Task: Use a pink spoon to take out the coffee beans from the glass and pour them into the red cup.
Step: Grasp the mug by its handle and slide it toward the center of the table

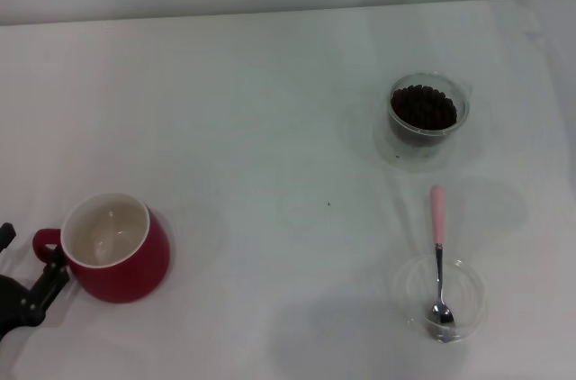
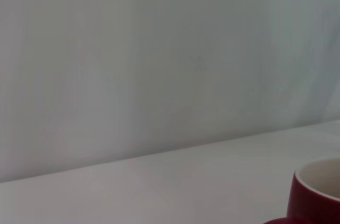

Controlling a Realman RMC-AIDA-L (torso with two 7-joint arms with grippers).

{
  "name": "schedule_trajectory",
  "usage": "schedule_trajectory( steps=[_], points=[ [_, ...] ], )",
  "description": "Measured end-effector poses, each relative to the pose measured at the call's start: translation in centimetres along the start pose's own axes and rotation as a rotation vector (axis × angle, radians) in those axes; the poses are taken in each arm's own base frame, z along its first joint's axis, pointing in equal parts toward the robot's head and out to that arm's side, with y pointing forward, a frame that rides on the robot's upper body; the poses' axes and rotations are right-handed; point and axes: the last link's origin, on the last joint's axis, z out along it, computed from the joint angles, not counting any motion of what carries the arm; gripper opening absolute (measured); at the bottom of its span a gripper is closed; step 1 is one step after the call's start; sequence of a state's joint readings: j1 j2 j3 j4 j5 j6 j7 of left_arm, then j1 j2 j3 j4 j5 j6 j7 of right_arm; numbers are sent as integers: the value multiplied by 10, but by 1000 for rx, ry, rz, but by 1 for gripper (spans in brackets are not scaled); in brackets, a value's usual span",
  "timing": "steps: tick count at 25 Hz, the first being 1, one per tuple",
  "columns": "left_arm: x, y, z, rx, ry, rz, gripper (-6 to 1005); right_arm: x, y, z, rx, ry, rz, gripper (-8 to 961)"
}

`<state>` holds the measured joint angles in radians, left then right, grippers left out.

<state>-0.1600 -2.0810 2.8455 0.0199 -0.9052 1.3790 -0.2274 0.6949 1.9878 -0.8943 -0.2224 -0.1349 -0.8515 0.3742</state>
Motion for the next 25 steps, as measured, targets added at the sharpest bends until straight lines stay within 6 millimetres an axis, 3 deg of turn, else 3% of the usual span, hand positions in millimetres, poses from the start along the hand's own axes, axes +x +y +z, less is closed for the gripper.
schedule_trajectory(
  steps=[9, 15, 20, 25],
  points=[
    [0, 1, 3, -4, -3, 3, 715, -1, -2, 0, 2, 0, -3, 870],
    [0, 1, 3, -5, -3, 4, 499, 0, -3, -1, 5, 2, -3, 870],
    [0, -1, 4, -5, -7, 14, 414, 1, -3, -3, 6, 0, 0, 870],
    [-1, -3, 6, -5, -18, 20, 405, 3, -4, -5, 8, 0, 6, 870]
  ],
)
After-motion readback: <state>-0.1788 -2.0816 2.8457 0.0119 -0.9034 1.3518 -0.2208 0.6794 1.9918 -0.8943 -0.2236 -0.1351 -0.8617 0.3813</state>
